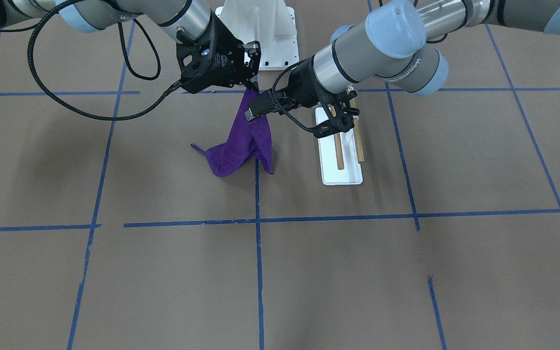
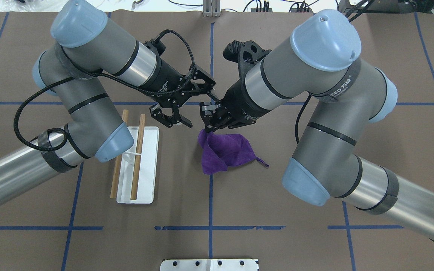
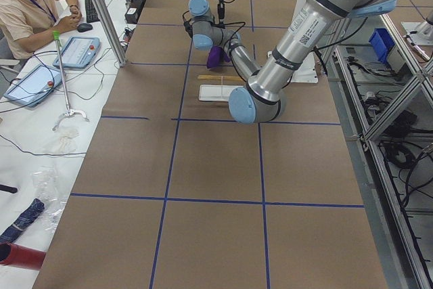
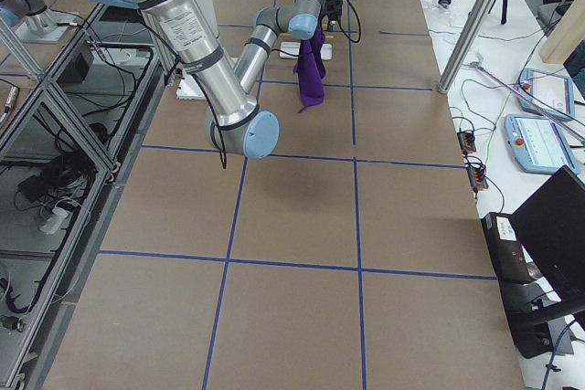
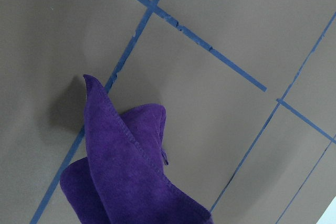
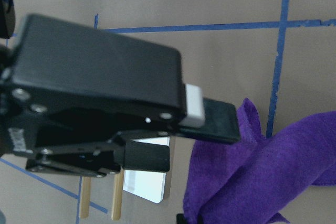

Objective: Hang towel on rack

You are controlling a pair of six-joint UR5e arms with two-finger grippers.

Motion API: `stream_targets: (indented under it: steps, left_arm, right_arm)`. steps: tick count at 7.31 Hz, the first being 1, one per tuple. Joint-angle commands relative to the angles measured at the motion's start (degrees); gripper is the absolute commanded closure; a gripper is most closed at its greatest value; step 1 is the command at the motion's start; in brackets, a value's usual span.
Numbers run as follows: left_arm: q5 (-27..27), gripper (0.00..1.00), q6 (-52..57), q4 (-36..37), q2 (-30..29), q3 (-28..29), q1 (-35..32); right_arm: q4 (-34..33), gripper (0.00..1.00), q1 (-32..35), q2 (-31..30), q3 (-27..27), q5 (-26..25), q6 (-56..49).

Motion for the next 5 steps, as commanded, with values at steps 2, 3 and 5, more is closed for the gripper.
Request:
stream_targets:
  steps: [2,3,5]
  left_arm:
    - [2.36,0.99,-0.04,-0.26,-0.20,-0.20,1.93]
    - [2.36,1.00,0.48,-0.35,-0.20,-0.37,1.93]
    - [2.45,1.00,0.66,-0.44,0.06,-0.29,1.93]
  right_arm:
    - [0.03,1.00,-0.50,0.27,-0.02,-0.83,-0.11]
    - [0.12,1.00,-0.59,0.18,-0.02,-0.83,-0.20]
    - [0.03,1.00,-0.50,0.01,0.42,-0.40,-0.28]
